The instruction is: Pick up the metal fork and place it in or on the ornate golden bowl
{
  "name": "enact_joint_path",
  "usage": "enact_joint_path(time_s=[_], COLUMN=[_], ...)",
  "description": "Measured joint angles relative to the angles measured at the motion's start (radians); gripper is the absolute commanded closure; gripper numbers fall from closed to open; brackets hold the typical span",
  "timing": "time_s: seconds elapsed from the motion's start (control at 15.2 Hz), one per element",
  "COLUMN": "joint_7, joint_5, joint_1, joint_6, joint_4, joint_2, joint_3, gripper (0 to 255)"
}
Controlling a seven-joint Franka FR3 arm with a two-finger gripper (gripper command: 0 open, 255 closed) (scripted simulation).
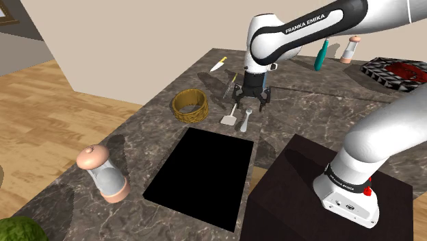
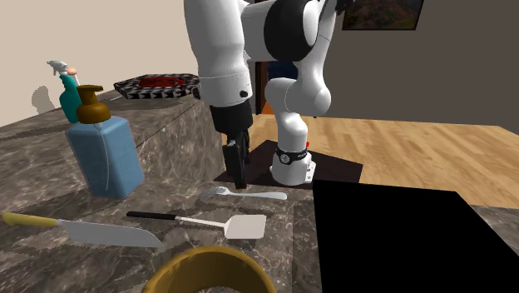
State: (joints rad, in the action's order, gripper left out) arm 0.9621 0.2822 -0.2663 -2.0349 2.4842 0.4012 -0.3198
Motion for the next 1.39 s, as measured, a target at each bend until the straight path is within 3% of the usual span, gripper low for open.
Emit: enact_joint_path(time_s=[0.53, 0.92, 0.99, 1.39], joint_7=[0.043, 0.044, 0.044, 0.044], joint_5=[0.023, 0.024, 0.024, 0.024], joint_1=[-0.001, 0.0, 0.0, 0.0], joint_6=[-0.125, -0.136, -0.136, -0.136], joint_4=[0.062, 0.065, 0.065, 0.065], joint_2=[-0.064, -0.07, -0.07, -0.07], joint_3=[-0.028, -0.031, -0.031, -0.031], gripper=[0, 0, 255, 255])
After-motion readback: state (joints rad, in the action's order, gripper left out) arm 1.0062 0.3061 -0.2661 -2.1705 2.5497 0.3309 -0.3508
